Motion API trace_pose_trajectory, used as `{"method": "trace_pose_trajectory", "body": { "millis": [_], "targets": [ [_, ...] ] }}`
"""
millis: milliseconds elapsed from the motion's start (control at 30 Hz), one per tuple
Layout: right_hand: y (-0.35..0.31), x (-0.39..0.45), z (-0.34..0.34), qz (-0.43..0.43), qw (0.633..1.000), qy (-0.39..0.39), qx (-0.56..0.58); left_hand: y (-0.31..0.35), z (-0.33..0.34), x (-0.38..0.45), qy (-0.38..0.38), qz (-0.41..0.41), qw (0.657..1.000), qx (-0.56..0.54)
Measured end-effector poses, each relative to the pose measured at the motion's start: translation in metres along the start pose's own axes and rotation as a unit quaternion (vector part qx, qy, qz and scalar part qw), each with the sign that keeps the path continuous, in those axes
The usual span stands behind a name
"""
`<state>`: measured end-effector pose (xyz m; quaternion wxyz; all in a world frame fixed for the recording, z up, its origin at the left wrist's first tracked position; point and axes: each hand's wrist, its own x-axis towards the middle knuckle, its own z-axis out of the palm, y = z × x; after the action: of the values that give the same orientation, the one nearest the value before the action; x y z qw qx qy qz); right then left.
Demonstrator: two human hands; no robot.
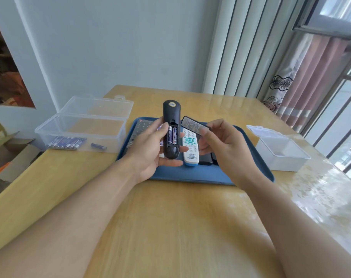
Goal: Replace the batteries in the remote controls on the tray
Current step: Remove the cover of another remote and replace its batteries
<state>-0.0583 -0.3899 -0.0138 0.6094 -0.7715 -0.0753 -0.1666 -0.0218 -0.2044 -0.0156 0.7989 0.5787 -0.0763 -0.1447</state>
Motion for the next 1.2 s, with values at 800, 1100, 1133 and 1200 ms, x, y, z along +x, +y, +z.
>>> {"method": "trace_pose_trajectory", "body": {
  "millis": [800,1100,1133,1200],
  "targets": [
    [0.0000,0.0005,-0.0060,-0.076,0.991,-0.049,-0.099,-0.0060,0.0036,-0.0051,-0.127,-0.029,0.989,0.071],
    [-0.0039,0.0015,-0.0090,-0.087,0.994,-0.068,-0.013,-0.0089,0.0051,-0.0043,-0.134,-0.038,0.989,0.045],
    [-0.0042,0.0012,-0.0084,-0.087,0.994,-0.071,-0.007,-0.0086,0.0051,-0.0047,-0.133,-0.038,0.990,0.041],
    [-0.0040,0.0013,-0.0072,-0.087,0.993,-0.074,-0.008,-0.0084,0.0051,-0.0048,-0.133,-0.035,0.990,0.038]
  ]
}}
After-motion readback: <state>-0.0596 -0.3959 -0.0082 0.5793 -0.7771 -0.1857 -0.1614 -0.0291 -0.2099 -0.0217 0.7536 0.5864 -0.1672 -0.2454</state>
